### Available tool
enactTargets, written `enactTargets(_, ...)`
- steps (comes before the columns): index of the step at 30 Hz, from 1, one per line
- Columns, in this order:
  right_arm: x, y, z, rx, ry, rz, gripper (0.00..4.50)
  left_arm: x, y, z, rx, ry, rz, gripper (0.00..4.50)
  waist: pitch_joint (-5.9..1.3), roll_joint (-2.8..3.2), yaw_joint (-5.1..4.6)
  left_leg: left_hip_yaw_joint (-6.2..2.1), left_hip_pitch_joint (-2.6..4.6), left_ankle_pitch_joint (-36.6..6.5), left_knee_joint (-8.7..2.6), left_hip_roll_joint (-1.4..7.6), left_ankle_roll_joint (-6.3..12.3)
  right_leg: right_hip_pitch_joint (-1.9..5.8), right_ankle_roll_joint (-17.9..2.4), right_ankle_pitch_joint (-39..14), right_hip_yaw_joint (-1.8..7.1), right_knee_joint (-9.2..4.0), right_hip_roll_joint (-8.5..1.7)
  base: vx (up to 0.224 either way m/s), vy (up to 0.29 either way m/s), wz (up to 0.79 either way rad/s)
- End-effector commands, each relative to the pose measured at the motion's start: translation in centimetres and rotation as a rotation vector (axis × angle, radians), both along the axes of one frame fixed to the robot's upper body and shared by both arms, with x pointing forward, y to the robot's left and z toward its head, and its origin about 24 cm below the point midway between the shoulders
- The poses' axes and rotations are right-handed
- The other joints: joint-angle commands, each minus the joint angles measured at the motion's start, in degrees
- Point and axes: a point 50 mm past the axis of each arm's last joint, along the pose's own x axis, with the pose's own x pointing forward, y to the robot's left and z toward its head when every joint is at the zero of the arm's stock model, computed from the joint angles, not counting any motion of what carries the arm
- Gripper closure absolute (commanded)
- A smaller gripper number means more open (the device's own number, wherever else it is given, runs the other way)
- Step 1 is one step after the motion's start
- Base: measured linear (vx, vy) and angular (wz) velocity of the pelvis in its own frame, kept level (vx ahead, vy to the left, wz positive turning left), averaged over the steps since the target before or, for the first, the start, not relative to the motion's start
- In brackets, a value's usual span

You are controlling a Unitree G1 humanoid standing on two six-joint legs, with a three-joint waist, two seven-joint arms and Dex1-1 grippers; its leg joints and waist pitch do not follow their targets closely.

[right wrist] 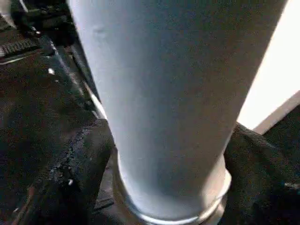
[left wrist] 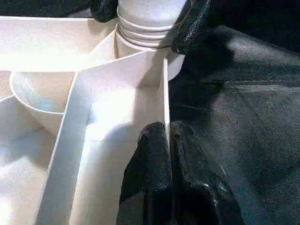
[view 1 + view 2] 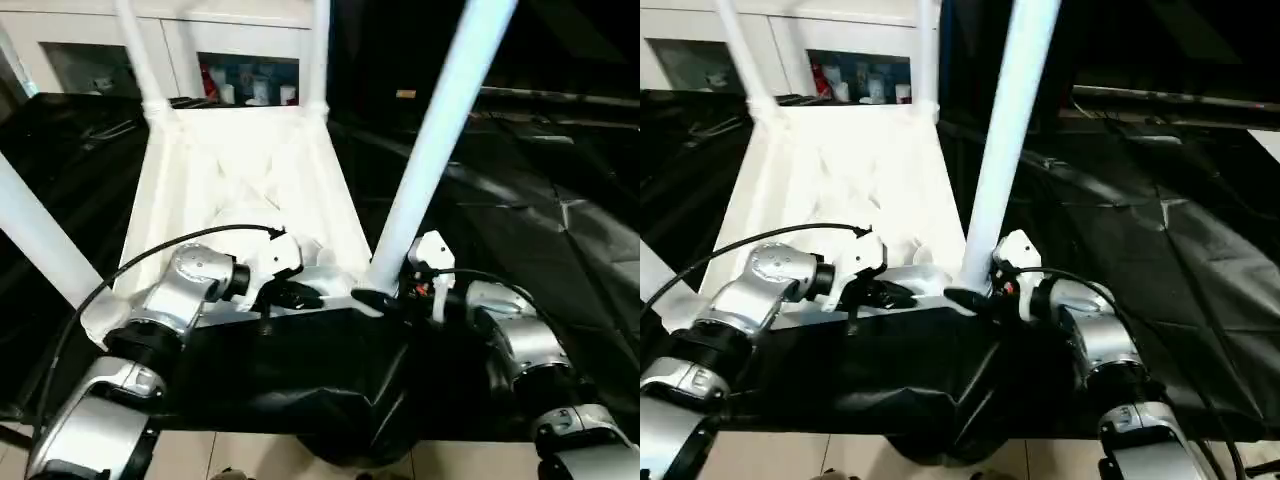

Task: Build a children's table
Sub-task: Rotate leg to tighten

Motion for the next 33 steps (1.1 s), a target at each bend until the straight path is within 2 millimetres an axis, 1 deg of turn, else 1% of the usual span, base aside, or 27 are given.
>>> enactTargets(1, -0.2, 0.1, 0.3, 0.005, -0.004, 0.031, 1.15, -0.5, 0.2, -0.9, 0.010, 0.051, -0.006, 4.50, -2.98, -0.20, 0.22, -0.38, 0.35, -12.9, -3.38, 1.94, 3.72, 2.79, -13.4, -12.4, 2.34, -3.06, -2.98, 0.000, 0.000, 0.00)
enactTargets(2, -0.2, 0.1, 0.3, 0.010, -0.002, 0.037, 1.41, -0.4, 0.2, -0.8, 0.008, 0.050, -0.003, 4.50, -3.03, -0.34, 0.28, -0.38, 0.29, -12.1, -3.33, 1.87, 3.82, 2.84, -13.4, -11.7, 2.33, -2.93, -2.93, 0.000, 0.000, 0.00)
enactTargets(3, -0.2, 0.1, 0.3, 0.013, 0.000, 0.039, 1.41, -0.4, 0.2, -0.8, 0.007, 0.050, -0.002, 4.50, -3.04, -0.30, 0.28, -0.37, 0.29, -11.9, -3.32, 1.88, 3.87, 2.84, -13.4, -11.4, 2.33, -2.91, -2.94, 0.000, 0.000, 0.00)
enactTargets(4, -0.2, 0.1, 0.3, 0.016, 0.002, 0.040, 1.52, -0.4, 0.2, -0.8, 0.006, 0.049, -0.001, 4.50, -3.04, -0.34, 0.25, -0.36, 0.24, -11.7, -3.30, 1.85, 3.94, 2.85, -13.4, -11.1, 2.32, -2.88, -2.91, 0.000, 0.000, 0.00)
enactTargets(7, -0.2, 0.2, 0.3, 0.018, 0.006, 0.043, 1.58, -0.4, 0.2, -0.8, 0.004, 0.051, -0.001, 4.50, -3.07, -0.34, 0.28, -0.35, 0.20, -11.2, -3.24, 1.79, 4.15, 2.89, -13.6, -10.6, 2.29, -2.83, -2.93, 0.000, 0.000, 0.00)
enactTargets(8, -0.3, 0.2, 0.2, 0.021, 0.014, 0.049, 1.72, -0.4, 0.2, -0.9, 0.002, 0.053, -0.001, 4.50, -3.05, -0.34, 0.27, -0.33, 0.23, -11.5, -3.24, 1.78, 4.11, 2.86, -13.5, -11.2, 2.29, -2.92, -2.92, 0.000, 0.000, 0.00)
enactTargets(12, -0.6, 0.4, -0.1, 0.024, 0.026, 0.052, 1.77, -0.4, 0.0, -1.0, -0.002, 0.050, 0.007, 4.50, -3.10, -0.32, 0.28, -0.35, 0.21, -11.1, -3.21, 1.79, 4.17, 2.89, -13.4, -10.8, 2.29, -2.85, -2.90, 0.000, 0.000, 0.00)
enactTargets(13, -0.7, 0.6, -0.4, 0.023, 0.034, 0.041, 1.79, -0.3, -0.1, -1.0, -0.004, 0.042, 0.025, 4.50, -3.11, -0.36, 0.28, -0.34, 0.20, -11.0, -3.19, 1.79, 4.21, 2.90, -13.5, -10.6, 2.29, -2.82, -2.89, 0.000, 0.000, 0.00)
enactTargets(14, -0.8, 1.0, -1.2, 0.015, 0.046, -0.015, 1.80, 0.1, -0.6, -1.2, 0.000, 0.022, 0.075, 4.50, -2.99, -0.37, 0.26, -0.30, 0.22, -11.2, -3.24, 1.82, 4.21, 2.76, -13.4, -11.0, 2.34, -2.97, -2.94, 0.000, 0.000, 0.00)
enactTargets(15, -0.8, 1.1, -1.5, 0.009, 0.051, -0.046, 1.80, 0.3, -0.9, -1.2, 0.002, 0.013, 0.097, 4.50, -2.79, -0.52, 0.18, -0.37, 0.29, -12.5, -3.41, 1.69, 3.72, 2.66, -12.7, -13.8, 2.29, -3.31, -2.98, 0.000, 0.000, 0.00)
enactTargets(16, -0.7, 1.3, -1.9, -0.007, 0.054, -0.098, 1.80, 0.5, -1.2, -1.3, 0.004, 0.004, 0.124, 4.50, -2.71, -0.53, 0.16, -0.43, 0.44, -13.6, -3.47, 1.66, 3.37, 2.58, -12.2, -15.9, 2.30, -3.56, -3.06, 0.000, 0.000, 0.00)
enactTargets(17, -0.4, 1.5, -2.5, -0.027, 0.056, -0.179, 1.80, 0.6, -1.8, -1.5, 0.005, -0.006, 0.151, 4.50, -2.46, -0.47, -0.17, -0.64, 0.82, -16.5, -3.66, 1.54, 1.87, 2.11, -10.4, -22.4, 2.36, -4.36, -3.27, 0.000, 0.000, 0.00)
enactTargets(18, -0.3, 1.6, -2.8, -0.040, 0.055, -0.224, 1.80, 0.7, -2.1, -1.6, 0.005, -0.012, 0.163, 4.50, -2.40, -0.49, -0.29, -0.79, 0.87, -17.3, -3.72, 1.52, 1.39, 2.05, -9.7, -24.4, 2.33, -4.59, -3.34, 0.000, 0.000, 0.00)
enactTargets(19, -0.1, 2.0, -3.3, -0.044, 0.071, -0.309, 1.80, 1.0, -2.8, -1.7, 0.006, -0.021, 0.199, 4.50, -2.42, -0.53, -0.38, -0.86, 0.86, -18.0, -3.75, 1.44, 1.11, 2.08, -9.0, -26.2, 2.26, -4.75, -3.31, 0.000, 0.000, 0.00)
enactTargets(20, 0.1, 2.4, -3.7, -0.043, 0.087, -0.372, 1.80, 1.2, -3.4, -1.7, 0.006, -0.029, 0.227, 4.50, -2.39, -0.45, -0.50, -0.92, 1.13, -18.9, -3.78, 1.45, 0.60, 1.74, -8.0, -28.2, 2.29, -5.09, -3.31, 0.000, 0.000, 0.00)
enactTargets(21, 0.3, 2.9, -4.0, -0.040, 0.107, -0.453, 1.80, 1.3, -4.4, -1.8, -0.001, -0.033, 0.257, 4.50, -2.29, -0.51, -0.74, -1.05, 1.23, -20.2, -3.81, 1.35, 0.41, 1.53, -7.1, -30.4, 2.13, -5.42, -3.22, 0.000, 0.000, 0.00)
enactTargets(22, 0.4, 3.4, -4.3, -0.035, 0.123, -0.516, 1.81, 1.4, -5.4, -1.8, -0.009, -0.035, 0.280, 4.50, -2.19, -0.31, -1.16, -1.24, 1.09, -21.2, -3.97, 1.28, -0.04, 1.51, -6.0, -32.2, 1.94, -5.68, -3.16, 0.000, 0.000, 0.00)
enactTargets(24, 0.7, 4.1, -4.3, -0.022, 0.141, -0.580, 1.81, 1.4, -6.6, -1.8, -0.023, -0.037, 0.297, 4.50, -2.27, -0.40, -1.30, -1.38, 1.37, -22.6, -3.84, 1.20, -0.18, 1.32, -5.2, -34.0, 1.70, -6.04, -3.15, 0.000, 0.000, 0.00)
enactTargets(25, 1.1, 4.9, -4.3, -0.010, 0.157, -0.629, 1.81, 1.4, -7.8, -1.8, -0.034, -0.041, 0.305, 4.50, -2.19, 0.01, -1.46, -1.46, 1.47, -23.7, -3.80, 1.08, -0.04, 1.12, -4.7, -35.0, 1.62, -6.35, -3.15, 0.000, 0.000, 0.00)
enactTargets(26, 1.3, 5.6, -4.1, 0.004, 0.164, -0.640, 1.81, 1.3, -8.6, -1.7, -0.042, -0.043, 0.301, 4.50, -2.16, -0.23, -1.89, -1.59, 1.47, -24.7, -3.77, 1.04, 0.00, 0.98, -4.3, -36.0, 1.42, -6.53, -3.10, 0.000, 0.000, 0.00)
enactTargets(27, 1.5, 6.3, -3.7, 0.013, 0.154, -0.631, 1.81, 1.2, -9.2, -1.7, -0.046, -0.046, 0.295, 4.50, -2.27, -0.29, -2.03, -1.66, 1.49, -25.4, -3.66, 0.92, 0.19, 0.99, -3.9, -36.7, 1.27, -6.72, -3.10, 0.000, 0.000, 0.00)
enactTargets(29, 1.7, 7.1, -3.3, 0.017, 0.121, -0.602, 1.81, 1.0, -9.7, -1.7, -0.048, -0.053, 0.280, 4.50, -2.26, -0.15, -2.12, -1.69, 1.38, -25.8, -3.75, 0.91, 0.77, 0.99, -3.5, -36.2, 1.19, -7.01, -3.06, 0.000, 0.000, 0.00)
enactTargets(30, 1.7, 7.3, -3.1, 0.015, 0.106, -0.588, 1.25, 1.0, -9.8, -1.7, -0.049, -0.055, 0.272, 4.50, -2.33, -0.22, -2.11, -1.69, 1.25, -25.6, -3.79, 0.89, 0.96, 1.12, -3.5, -35.8, 1.20, -6.94, -3.05, 0.000, 0.000, 0.00)
enactTargets(31, 1.8, 7.6, -2.8, 0.031, 0.088, -0.574, 1.11, 0.9, -9.7, -1.7, -0.050, -0.060, 0.255, 4.50, -2.39, -0.47, -2.00, -1.65, 1.03, -25.0, -3.89, 0.97, 1.36, 1.17, -3.7, -34.8, 1.33, -6.81, -3.12, 0.000, 0.000, 0.00)
enactTargets(33, 2.0, 7.6, -2.4, 0.062, 0.081, -0.555, 1.09, 0.9, -9.2, -1.8, -0.045, -0.057, 0.250, 4.50, -2.38, -0.46, -1.94, -1.65, 0.84, -24.4, -3.97, 1.02, 1.60, 1.24, -4.1, -34.1, 1.44, -6.62, -3.19, 0.000, 0.000, 0.00)
